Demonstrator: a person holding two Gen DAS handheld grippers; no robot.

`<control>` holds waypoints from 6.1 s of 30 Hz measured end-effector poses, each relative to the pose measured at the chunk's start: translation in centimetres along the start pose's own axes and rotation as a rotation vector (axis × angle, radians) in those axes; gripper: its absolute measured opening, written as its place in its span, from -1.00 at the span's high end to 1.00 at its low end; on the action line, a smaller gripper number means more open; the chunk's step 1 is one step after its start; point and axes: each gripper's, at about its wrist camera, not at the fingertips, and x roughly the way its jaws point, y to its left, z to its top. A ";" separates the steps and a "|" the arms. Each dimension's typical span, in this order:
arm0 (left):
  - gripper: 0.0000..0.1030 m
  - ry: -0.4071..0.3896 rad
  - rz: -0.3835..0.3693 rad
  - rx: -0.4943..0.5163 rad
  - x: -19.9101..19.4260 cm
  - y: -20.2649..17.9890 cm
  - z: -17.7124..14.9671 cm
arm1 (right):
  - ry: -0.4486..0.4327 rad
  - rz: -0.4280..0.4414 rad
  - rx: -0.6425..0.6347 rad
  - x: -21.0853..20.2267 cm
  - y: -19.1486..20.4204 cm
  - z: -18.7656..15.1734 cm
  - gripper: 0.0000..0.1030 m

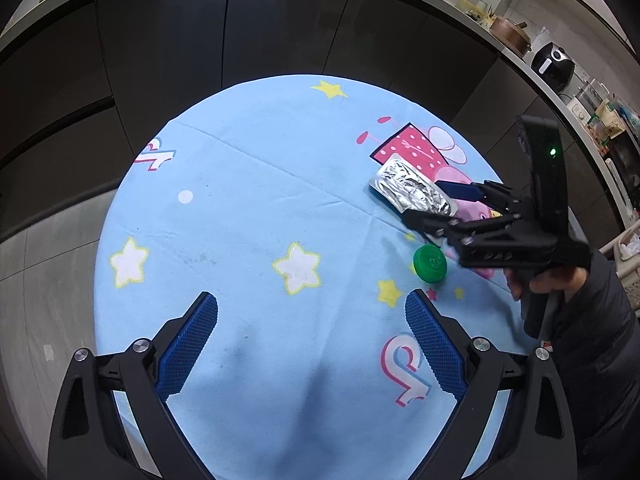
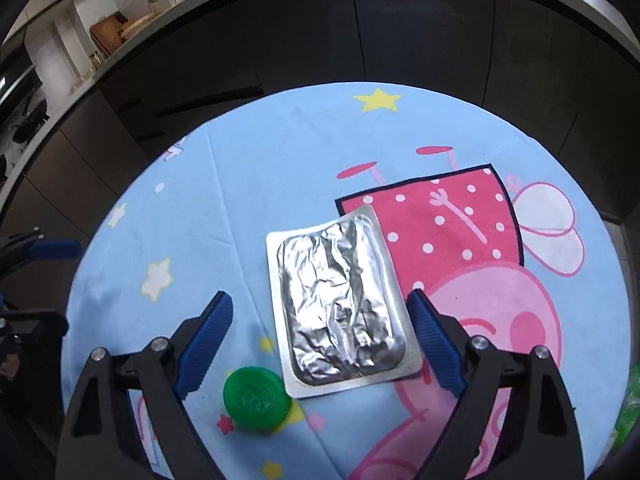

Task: Collect trash
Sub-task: 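Grasp the silver foil packet with the right tool while the left tool grasps the green cap, then carry the foil packet and green cap over the white bin, then open both tools over the white bin to drop packet and cap, then move both open tools back over the cleared table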

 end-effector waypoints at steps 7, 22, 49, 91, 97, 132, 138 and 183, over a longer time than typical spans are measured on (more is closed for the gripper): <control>-0.73 -0.008 -0.019 0.032 -0.4 -1.6 -0.2 | -0.032 -0.115 0.023 -1.2 0.3 -0.6 -0.26; 0.09 0.036 -0.034 0.302 6.6 -11.1 0.0 | -0.228 -0.161 0.410 -12.1 -0.5 -12.5 -0.28; 0.33 0.026 0.040 0.377 9.7 -13.6 0.4 | -0.272 -0.146 0.486 -13.5 -0.6 -15.4 -0.28; 0.34 -0.101 -0.397 0.660 -2.0 -33.7 -2.4 | -0.494 -0.418 0.728 -27.5 -4.8 -28.8 -0.28; 0.34 -0.041 -0.425 0.693 0.6 -37.1 -2.9 | -0.482 -0.439 0.796 -27.2 -7.0 -31.5 -0.28; -0.83 0.043 -0.328 0.674 12.0 -41.9 -1.8 | -0.260 -0.445 0.814 -17.4 -15.2 -35.8 -0.93; -0.83 0.009 -0.320 0.660 9.8 -41.0 -1.7 | -0.277 -0.468 0.814 -19.2 -14.3 -35.0 -0.93; -0.83 -0.206 0.137 0.276 -10.4 -13.0 -4.6 | -0.234 -0.662 0.548 -25.3 8.9 -16.6 -0.93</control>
